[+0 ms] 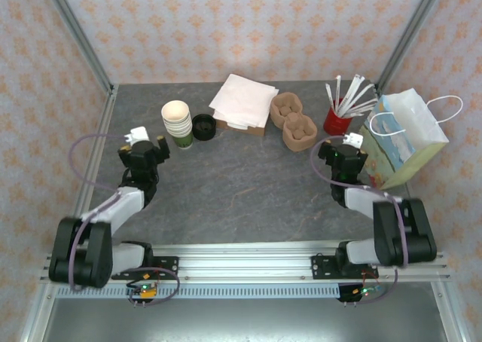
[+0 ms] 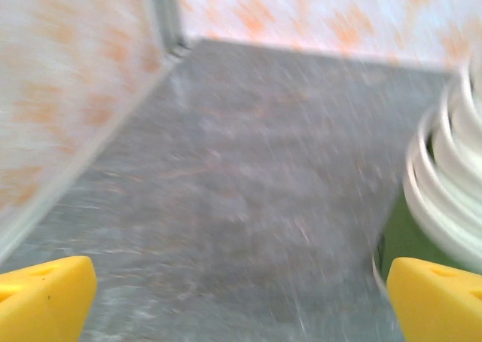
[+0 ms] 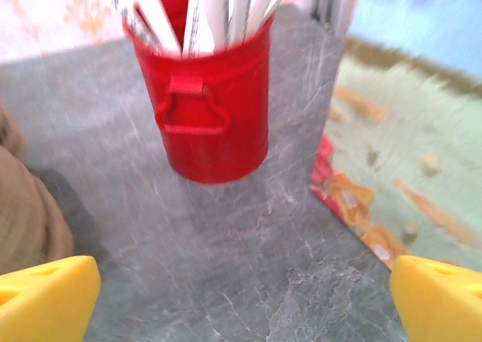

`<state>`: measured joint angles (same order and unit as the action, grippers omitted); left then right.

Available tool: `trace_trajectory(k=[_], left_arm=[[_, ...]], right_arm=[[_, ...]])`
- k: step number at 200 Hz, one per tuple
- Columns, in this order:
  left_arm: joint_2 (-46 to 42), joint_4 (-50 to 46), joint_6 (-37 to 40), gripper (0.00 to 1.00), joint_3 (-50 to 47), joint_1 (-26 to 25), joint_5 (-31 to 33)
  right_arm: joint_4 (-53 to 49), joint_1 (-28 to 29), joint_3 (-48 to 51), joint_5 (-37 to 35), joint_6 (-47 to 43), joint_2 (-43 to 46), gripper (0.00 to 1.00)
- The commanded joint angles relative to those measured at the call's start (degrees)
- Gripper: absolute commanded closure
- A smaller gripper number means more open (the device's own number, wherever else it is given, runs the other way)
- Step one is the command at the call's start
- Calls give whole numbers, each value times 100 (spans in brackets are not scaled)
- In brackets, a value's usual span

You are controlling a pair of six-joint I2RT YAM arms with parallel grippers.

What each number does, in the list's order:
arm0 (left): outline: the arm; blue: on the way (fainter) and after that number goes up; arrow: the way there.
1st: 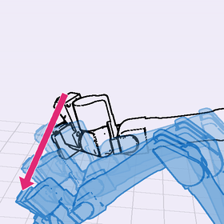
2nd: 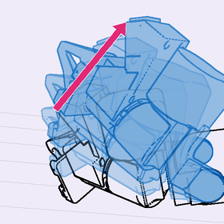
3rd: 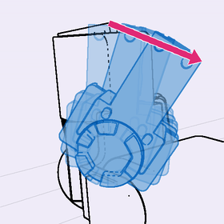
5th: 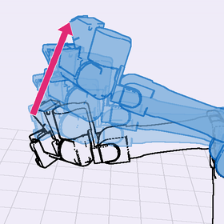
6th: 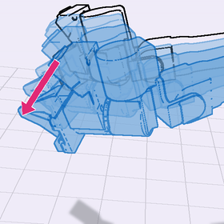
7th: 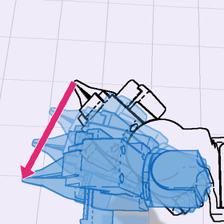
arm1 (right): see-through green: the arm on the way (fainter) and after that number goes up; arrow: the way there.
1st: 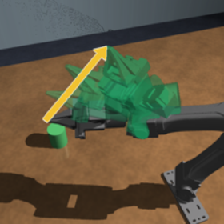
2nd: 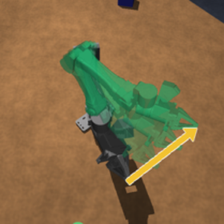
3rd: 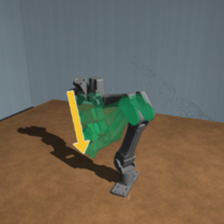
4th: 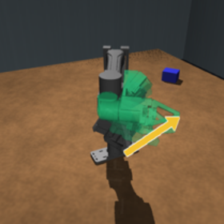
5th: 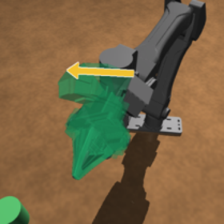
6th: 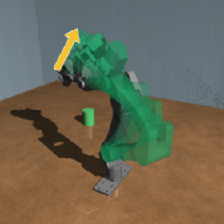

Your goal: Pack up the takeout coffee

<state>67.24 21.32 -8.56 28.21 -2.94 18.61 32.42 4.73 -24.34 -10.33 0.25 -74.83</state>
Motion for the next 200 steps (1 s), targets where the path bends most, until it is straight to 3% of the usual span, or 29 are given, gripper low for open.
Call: trace_trajectory(k=[1,9,29,48,65,91,117,200], left_arm=[[-768,-2148,-1539,0,455,39,1301],[-967,-2652,-1854,0,707,39,1037],[-1057,-3229,-2120,5,1392,30,-475],[-559,-4091,-2080,9,2400,14,-1402],[75,-4676,-1728,14,3220,-40,-1860],[1042,-5394,-1341,29,4156,-38,-2091],[1721,-5931,-1027,37,4920,-30,-2056],[2988,-6377,-779,70,6172,11,-2190]], right_arm=[[-1379,88,-300,-507,663,826,1],[-1806,189,-401,-493,753,1154,1],[-2452,472,-473,-369,847,2016,1],[-3090,652,-784,-37,905,2646,0],[-3658,917,-1370,426,871,2663,0],[-4364,1554,-2334,922,680,2059,2],[-4600,2018,-2831,1110,584,1540,2],[-4413,2223,-2797,1376,779,1130,2]])
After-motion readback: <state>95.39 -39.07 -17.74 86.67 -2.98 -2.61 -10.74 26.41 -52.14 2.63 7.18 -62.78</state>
